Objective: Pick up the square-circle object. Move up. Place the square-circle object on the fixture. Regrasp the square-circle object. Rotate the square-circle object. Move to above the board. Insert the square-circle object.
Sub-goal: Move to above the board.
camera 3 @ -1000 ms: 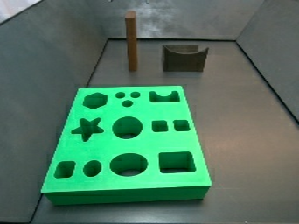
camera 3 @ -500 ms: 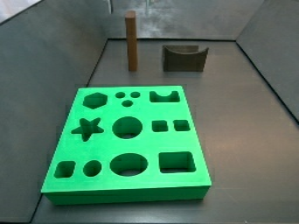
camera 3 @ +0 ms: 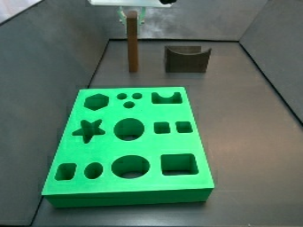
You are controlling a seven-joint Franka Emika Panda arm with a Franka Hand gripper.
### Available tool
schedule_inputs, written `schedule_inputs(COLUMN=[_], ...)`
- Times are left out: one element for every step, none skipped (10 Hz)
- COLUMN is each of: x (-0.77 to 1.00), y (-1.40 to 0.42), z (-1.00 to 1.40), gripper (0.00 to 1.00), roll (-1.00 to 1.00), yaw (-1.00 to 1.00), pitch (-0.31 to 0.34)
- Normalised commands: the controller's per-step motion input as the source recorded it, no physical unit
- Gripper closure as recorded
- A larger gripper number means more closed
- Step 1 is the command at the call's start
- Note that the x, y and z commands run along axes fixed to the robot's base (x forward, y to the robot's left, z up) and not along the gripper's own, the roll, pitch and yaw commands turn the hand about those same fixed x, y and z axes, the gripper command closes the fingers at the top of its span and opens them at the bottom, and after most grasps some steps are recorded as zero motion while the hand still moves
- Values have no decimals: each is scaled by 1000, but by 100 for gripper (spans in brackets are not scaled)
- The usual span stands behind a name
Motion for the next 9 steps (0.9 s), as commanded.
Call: schedule_inputs(x=[453,444,432,397,373,350,323,306,284], y=[-50,-52,-51,-48,-48,-46,-45,-45,-44], z=[1000,1000,1000,1000,1000,1000,1000,1000,1000], gripper=[100,100,100,100,100,100,100,100,100], roll=[121,118,117,125,127,124,120,118,115], yaw=[136,129,111,71,53,45,38,35,35], pitch=[255,284,300,222,164,122,97,93,101])
